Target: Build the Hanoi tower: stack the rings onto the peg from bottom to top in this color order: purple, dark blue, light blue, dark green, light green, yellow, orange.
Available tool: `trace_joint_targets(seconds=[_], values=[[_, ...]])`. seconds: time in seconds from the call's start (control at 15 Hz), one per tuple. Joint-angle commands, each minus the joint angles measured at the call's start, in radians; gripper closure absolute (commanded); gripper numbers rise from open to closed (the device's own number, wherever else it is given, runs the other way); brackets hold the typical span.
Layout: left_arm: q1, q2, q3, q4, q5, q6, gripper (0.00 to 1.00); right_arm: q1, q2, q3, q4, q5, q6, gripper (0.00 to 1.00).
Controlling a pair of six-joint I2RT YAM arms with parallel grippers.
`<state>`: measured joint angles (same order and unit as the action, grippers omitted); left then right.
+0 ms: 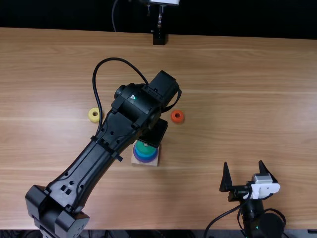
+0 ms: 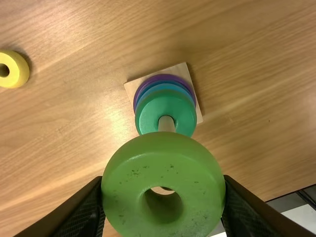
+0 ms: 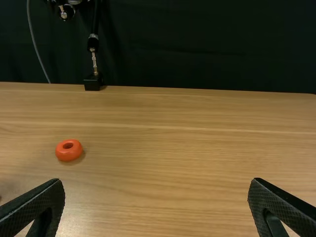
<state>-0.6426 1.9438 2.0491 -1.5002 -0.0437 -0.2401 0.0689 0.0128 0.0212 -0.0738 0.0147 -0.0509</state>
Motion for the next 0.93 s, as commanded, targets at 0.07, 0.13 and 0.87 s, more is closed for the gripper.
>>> trace_joint_targets(seconds=[0.07, 0.13, 0.87], values=[[-0.011, 0.018, -0.007, -0.002, 0.005, -0.007, 0.37, -0.014, -0.013, -0.012, -0.017, -0.004, 0.001, 0.00], [-0.011, 0.018, -0.007, -0.002, 0.007, -0.007, 0.32, -0.014, -0.013, -0.012, -0.017, -0.004, 0.003, 0.00], [-0.006, 0.018, 0.037, 0.048, 0.007, -0.007, 0.00, -0.014, -0.013, -0.012, -0.016, -0.004, 0.001, 0.00]])
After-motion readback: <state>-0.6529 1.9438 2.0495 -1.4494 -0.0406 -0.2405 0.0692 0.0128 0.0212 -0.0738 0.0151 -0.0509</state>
